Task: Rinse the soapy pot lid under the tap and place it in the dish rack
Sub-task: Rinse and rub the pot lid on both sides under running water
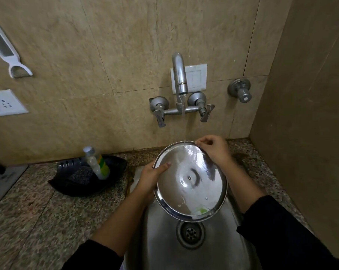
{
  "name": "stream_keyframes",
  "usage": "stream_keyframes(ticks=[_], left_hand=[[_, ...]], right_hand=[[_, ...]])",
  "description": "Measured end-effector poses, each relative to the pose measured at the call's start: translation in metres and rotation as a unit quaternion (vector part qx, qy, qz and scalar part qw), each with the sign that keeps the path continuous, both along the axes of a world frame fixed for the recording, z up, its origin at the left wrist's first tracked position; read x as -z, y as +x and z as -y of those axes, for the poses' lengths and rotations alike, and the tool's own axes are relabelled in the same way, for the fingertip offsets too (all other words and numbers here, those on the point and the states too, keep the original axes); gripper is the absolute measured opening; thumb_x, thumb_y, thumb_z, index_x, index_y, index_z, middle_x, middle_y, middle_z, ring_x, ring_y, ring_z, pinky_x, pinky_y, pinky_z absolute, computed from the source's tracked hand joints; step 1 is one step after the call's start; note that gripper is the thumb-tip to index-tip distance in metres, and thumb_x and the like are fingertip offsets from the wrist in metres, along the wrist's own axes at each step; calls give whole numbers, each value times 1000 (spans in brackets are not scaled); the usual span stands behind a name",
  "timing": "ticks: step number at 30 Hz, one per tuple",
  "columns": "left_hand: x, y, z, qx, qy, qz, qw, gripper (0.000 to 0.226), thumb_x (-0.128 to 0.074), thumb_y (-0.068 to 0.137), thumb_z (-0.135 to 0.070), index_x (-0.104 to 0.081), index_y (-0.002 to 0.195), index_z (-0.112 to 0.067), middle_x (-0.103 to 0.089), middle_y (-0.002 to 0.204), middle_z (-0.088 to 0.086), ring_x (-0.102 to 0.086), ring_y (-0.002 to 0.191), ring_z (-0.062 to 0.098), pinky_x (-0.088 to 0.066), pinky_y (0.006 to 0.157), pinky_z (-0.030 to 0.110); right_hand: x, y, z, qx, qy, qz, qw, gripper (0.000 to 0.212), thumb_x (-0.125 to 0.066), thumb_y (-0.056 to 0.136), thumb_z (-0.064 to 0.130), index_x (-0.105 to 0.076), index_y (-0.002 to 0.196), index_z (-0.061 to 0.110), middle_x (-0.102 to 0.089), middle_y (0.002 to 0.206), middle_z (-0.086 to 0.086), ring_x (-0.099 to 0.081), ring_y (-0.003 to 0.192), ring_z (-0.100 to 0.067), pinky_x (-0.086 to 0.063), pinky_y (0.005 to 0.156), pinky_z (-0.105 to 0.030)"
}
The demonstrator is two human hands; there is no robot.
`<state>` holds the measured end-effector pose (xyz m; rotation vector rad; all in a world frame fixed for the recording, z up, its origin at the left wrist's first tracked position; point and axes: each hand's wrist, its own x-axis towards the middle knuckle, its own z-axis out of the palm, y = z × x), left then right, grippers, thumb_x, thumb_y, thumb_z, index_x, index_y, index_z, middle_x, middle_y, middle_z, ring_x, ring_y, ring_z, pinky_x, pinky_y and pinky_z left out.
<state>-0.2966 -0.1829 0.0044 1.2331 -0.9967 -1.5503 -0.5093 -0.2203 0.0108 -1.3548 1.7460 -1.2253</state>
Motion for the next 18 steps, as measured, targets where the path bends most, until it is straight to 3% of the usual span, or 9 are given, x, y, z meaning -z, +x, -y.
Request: stream_keyframes(ticks=[2, 5, 7, 9, 11, 15, 18], left_hand=[[-1, -1, -1, 1, -4, -6, 1000, 17, -67, 85, -7, -70, 101, -5, -77, 78, 5, -73, 66, 17, -56, 56, 26], [-4, -8, -3, 22, -25, 21, 999, 11, -67, 85, -5, -71, 95, -8, -76, 75, 2, -72, 64, 14, -57, 58, 25], [-5, -11, -4, 24, -29, 24, 999, 9, -66, 85, -3, -70, 90, -9, -75, 68, -1, -71, 60, 11, -56, 55, 21], [-5, -11, -4, 15, -26, 14, 999, 9, -65, 86, -3, -70, 90, -9, -76, 68, 0, -71, 60, 12, -56, 55, 22], [-3, -7, -4, 3, -27, 11, 1000, 9, -66, 85, -6, -71, 92, -9, -77, 74, 2, -72, 66, 16, -57, 59, 26], [12, 0, -5, -88, -38, -7, 995, 18, -69, 85, -13, -72, 101, -5, -75, 92, 15, -71, 82, 30, -58, 76, 40], [16, 5, -5, -94, -29, -26, 995, 14, -66, 86, -9, -71, 98, -6, -74, 92, 17, -71, 79, 29, -58, 71, 38]], right_hand=[[0, 5, 0, -22, -9, -31, 999, 9, -71, 83, 28, -74, 87, 21, -69, 77, 5, -64, 77, -15, -49, 74, -32], [-11, 28, 2, -133, -5, -73, 988, 17, -70, 82, 35, -75, 95, 26, -75, 90, 8, -68, 86, -11, -52, 82, -34], [-20, 43, 4, -192, -15, -146, 970, 20, -69, 83, 36, -75, 98, 26, -75, 97, 7, -67, 93, -11, -51, 86, -35], [-26, 48, 5, -205, -24, -169, 964, 21, -68, 82, 38, -75, 99, 27, -75, 100, 8, -66, 94, -10, -51, 86, -34], [-24, 40, 4, -170, -14, -127, 977, 20, -67, 84, 37, -75, 99, 27, -74, 99, 9, -66, 93, -10, -51, 85, -34], [-3, 7, 3, 4, 41, 8, 999, 19, -60, 91, 27, -72, 102, 18, -73, 97, -3, -67, 88, -21, -51, 84, -38], [6, 0, 5, 24, 56, 49, 997, 22, -56, 93, 18, -71, 106, 9, -72, 104, -12, -66, 96, -27, -50, 88, -38]])
